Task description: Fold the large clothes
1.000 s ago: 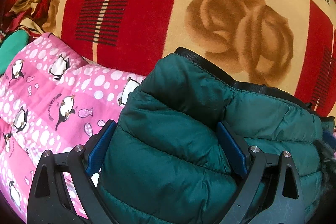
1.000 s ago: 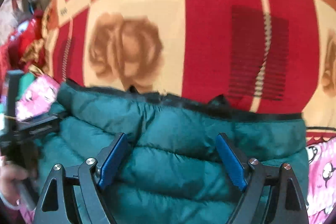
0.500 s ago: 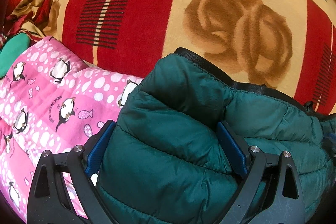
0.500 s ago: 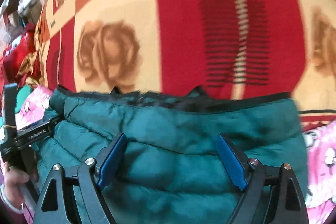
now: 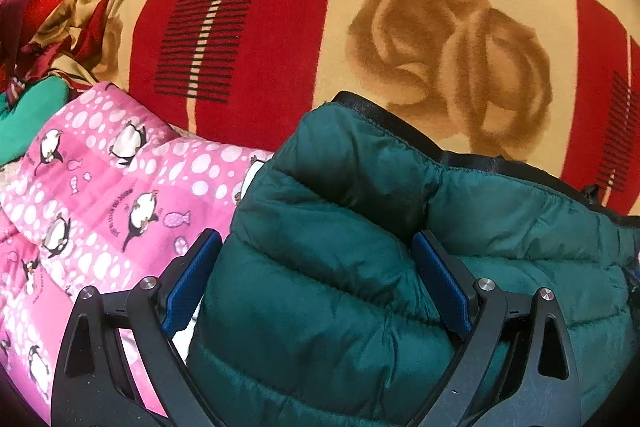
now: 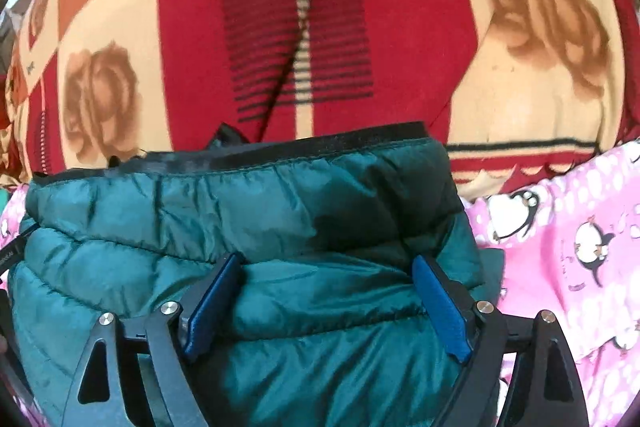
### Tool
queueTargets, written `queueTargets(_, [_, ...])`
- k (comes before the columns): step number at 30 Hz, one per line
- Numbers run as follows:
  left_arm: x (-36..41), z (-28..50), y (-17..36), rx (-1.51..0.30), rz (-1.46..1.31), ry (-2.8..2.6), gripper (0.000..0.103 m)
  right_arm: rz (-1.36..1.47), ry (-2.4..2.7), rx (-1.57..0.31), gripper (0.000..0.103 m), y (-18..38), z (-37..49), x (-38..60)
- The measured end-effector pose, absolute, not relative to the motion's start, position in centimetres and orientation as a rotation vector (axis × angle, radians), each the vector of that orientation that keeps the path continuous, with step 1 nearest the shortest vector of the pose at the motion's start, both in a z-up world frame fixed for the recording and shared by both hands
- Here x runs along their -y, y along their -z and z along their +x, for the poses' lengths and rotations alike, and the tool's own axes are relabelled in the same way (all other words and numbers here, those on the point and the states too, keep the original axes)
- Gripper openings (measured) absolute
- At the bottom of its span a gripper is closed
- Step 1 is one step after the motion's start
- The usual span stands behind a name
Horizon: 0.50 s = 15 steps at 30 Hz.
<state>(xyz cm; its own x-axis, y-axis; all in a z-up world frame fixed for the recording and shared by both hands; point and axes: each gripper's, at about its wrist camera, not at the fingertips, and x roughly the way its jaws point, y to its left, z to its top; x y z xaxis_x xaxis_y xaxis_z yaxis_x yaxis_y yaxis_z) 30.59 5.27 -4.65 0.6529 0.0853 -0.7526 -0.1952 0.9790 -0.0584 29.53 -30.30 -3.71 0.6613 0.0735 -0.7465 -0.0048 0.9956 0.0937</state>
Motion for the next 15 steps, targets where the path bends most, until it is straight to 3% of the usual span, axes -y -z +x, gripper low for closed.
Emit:
queueTargets(7, [-5.3, 26.8, 2.5, -0.798, -0.147, -0.130, 0.096, 0.102, -0.108, -0.771, 0.086, 1.1, 23.5, 29.6])
queueTargets(15, [-4.1, 22.0, 1.3, -0.745, -0.084, -0.098, 0.096, 0.079, -0.094, -0.868, 0.086, 4.9, 20.8, 30.6])
